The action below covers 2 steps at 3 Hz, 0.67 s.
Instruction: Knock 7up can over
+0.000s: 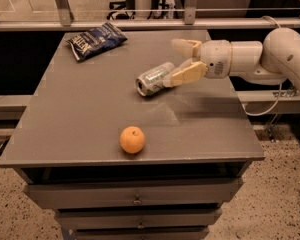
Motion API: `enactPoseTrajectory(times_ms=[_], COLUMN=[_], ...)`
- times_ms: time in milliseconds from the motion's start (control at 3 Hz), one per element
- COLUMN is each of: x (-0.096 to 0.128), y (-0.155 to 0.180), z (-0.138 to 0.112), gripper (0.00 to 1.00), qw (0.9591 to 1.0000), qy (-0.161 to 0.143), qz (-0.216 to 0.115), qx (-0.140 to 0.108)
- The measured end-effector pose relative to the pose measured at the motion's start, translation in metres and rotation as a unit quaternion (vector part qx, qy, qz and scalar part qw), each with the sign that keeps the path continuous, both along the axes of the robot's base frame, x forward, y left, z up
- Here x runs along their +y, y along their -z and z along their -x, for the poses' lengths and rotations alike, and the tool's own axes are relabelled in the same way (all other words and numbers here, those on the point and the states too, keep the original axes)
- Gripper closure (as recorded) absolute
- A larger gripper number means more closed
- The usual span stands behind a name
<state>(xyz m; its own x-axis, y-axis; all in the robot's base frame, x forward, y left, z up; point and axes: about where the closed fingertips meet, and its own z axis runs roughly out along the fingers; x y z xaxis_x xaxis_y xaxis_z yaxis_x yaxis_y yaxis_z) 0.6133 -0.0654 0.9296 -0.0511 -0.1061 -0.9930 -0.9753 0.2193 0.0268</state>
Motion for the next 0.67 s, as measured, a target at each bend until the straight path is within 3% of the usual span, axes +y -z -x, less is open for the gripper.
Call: enactPoseTrajectory(times_ms=[333, 667], x=[0.0107, 0.0061], y=[-0.0152, -0.0173], z=[0.0174, 0.0202], gripper=[0.0, 0.0], qw=[0.9995, 0.9995], qy=[-0.027, -0.028], qz=[-0.012, -0.004], qx=[-0.006, -0.014])
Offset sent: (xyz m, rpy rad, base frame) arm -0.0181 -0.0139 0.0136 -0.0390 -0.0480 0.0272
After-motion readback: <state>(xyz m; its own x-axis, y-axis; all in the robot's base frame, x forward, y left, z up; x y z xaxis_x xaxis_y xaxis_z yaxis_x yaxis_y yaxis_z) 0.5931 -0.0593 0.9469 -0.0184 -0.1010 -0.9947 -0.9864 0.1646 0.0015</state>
